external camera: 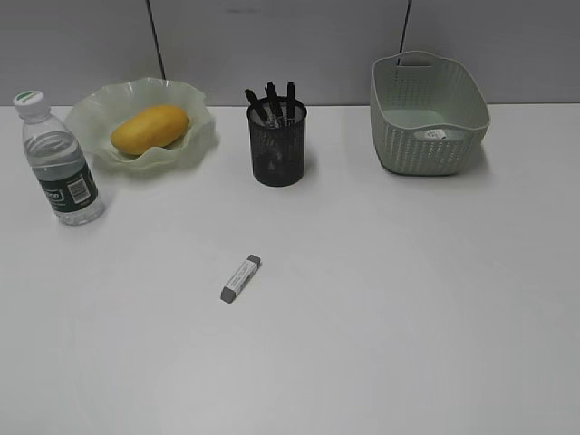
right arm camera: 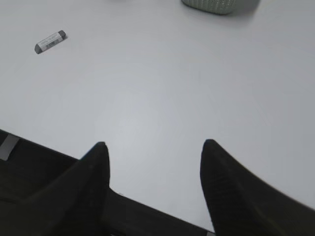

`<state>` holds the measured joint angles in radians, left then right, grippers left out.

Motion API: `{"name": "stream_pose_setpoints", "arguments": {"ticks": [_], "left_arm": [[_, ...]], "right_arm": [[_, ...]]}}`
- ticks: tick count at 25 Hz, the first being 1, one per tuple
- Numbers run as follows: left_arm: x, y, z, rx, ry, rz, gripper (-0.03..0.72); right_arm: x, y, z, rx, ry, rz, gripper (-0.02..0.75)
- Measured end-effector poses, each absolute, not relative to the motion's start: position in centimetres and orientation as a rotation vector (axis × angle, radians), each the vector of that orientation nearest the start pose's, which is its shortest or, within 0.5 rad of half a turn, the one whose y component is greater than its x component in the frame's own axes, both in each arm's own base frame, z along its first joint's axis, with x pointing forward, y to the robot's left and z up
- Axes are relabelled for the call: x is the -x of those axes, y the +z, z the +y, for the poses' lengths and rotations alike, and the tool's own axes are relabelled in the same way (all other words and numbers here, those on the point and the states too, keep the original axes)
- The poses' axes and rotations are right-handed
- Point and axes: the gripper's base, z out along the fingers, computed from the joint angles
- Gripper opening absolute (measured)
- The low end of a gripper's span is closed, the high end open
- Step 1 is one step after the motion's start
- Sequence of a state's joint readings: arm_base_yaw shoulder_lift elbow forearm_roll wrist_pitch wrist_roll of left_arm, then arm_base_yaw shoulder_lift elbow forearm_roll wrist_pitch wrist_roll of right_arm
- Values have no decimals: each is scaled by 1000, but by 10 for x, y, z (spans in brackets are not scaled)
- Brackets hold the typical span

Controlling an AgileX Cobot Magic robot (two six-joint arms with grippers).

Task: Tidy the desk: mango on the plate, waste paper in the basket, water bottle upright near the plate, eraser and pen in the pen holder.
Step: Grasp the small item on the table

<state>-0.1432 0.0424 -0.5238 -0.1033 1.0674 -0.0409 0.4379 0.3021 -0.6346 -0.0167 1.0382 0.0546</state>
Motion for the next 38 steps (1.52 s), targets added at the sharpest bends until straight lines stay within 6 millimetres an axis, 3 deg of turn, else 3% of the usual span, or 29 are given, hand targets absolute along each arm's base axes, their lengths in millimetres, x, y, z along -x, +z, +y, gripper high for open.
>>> {"name": "stream_pose_setpoints", "arguments": {"ticks": [4, 12, 17, 22, 33, 38], "left_arm": [[3, 284, -8, -110, -237, 2071, 375], [2, 286, -9, -108, -249, 2052, 375], [-13, 305, -13, -82, -302, 1916, 375], [-52, 321, -20, -28, -379, 1847, 375], [-176, 311, -56, -173, -468, 2216, 375], [-219, 304, -92, -311, -519, 2312, 391]], "right_arm": [[-25, 304, 10, 390, 273, 2137, 470], [-27, 288, 8, 386, 236, 2177, 470], [-27, 287, 8, 387, 227, 2178, 470], [-27, 286, 8, 385, 225, 2182, 470], [-27, 286, 8, 384, 224, 2181, 470], [-27, 286, 8, 384, 222, 2181, 470]]}}
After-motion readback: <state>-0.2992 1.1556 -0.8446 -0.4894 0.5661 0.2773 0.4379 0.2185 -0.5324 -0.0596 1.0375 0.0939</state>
